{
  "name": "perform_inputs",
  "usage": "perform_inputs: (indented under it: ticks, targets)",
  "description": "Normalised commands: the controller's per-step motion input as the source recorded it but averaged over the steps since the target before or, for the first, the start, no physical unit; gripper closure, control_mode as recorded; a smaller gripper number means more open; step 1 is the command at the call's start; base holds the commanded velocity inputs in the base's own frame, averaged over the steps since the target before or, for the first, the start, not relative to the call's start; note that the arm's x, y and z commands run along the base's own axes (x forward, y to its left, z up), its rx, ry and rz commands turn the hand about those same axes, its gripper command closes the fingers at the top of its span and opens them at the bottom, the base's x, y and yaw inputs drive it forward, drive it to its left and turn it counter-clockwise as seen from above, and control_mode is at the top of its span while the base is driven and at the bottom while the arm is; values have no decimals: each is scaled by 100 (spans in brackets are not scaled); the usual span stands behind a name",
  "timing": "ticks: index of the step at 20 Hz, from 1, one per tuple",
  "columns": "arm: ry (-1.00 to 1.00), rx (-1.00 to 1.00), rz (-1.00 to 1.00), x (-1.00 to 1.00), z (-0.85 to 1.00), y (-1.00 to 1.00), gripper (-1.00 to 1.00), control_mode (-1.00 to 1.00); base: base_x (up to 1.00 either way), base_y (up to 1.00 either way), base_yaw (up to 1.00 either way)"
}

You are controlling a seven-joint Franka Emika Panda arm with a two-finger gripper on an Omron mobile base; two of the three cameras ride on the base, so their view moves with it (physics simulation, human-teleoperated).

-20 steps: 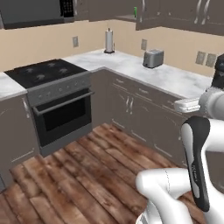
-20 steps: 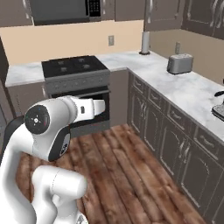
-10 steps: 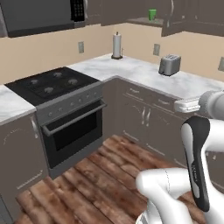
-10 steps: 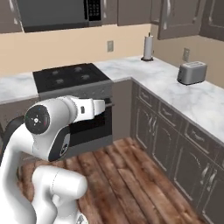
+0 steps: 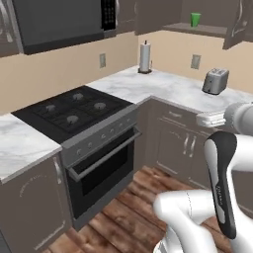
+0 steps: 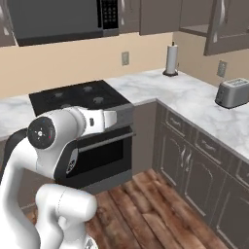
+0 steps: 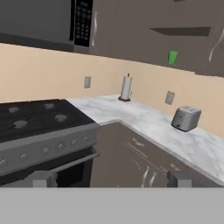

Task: Open the cabinet directly in front. Then move the liquor and the cup to the dining counter with the candle on it.

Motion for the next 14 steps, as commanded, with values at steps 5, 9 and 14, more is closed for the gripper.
perform_inputs:
  ticks: [5, 9, 14]
  targets:
    - [0, 0, 0, 0, 0, 0, -100, 100, 64, 31, -23]
    - [0, 0, 0, 0, 0, 0, -100, 100, 53, 13, -32]
    - [0, 0, 0, 0, 0, 0, -100, 100, 50, 3, -36]
